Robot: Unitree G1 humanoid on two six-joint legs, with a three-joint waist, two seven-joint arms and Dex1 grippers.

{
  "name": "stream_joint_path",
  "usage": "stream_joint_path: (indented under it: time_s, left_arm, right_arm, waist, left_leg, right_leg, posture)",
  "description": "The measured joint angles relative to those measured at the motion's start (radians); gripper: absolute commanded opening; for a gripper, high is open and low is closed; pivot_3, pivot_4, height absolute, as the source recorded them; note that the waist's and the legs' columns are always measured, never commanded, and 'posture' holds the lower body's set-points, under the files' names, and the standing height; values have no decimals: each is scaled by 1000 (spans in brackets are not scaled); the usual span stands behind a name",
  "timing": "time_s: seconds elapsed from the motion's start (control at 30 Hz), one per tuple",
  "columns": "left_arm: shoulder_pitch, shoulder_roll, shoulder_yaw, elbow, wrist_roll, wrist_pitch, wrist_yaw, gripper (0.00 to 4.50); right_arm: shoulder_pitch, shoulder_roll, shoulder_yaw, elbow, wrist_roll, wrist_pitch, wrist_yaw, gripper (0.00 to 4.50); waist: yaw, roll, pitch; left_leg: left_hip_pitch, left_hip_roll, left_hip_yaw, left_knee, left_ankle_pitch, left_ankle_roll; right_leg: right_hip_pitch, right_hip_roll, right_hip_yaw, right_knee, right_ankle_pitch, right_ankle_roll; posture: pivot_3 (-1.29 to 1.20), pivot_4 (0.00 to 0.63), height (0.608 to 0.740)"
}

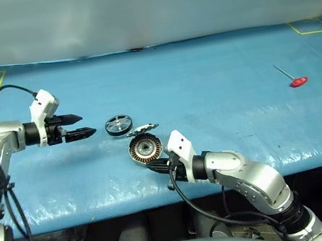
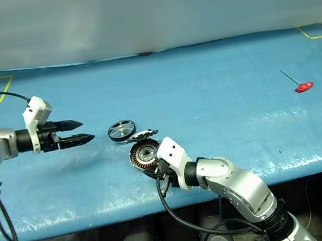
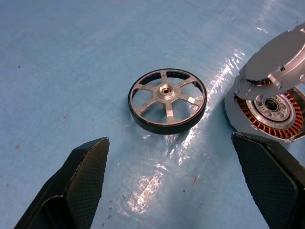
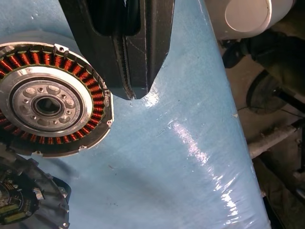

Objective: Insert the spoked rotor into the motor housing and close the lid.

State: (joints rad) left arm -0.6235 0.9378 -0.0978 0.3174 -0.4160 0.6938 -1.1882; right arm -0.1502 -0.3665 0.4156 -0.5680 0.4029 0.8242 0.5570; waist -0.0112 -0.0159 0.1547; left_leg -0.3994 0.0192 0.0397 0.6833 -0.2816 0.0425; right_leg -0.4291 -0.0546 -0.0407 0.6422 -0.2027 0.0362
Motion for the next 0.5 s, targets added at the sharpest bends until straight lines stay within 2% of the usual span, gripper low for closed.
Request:
stream_joint_path:
  time_s: [0.23, 0.5]
  left_arm:
    - [-155, -79, -103, 188, 101, -8, -102, 4500]
    - [-258, -169, -150, 362, 203, -58, -148, 4500]
  right_arm:
    - [56, 47, -27, 23, -20, -146, -16, 38]
    - [173, 58, -60, 100, -80, -319, -29, 38]
  waist:
    - [0, -1, 0]
    - [1, -1, 0]
  left_leg:
    - [-1, 0, -1, 1, 0, 0]
    - [-1, 0, -1, 2, 0, 1]
  right_leg:
    - [0, 2, 1, 1, 0, 1]
    - [0, 2, 2, 1, 0, 1]
  posture:
    - [0, 150, 740]
    - [0, 150, 740]
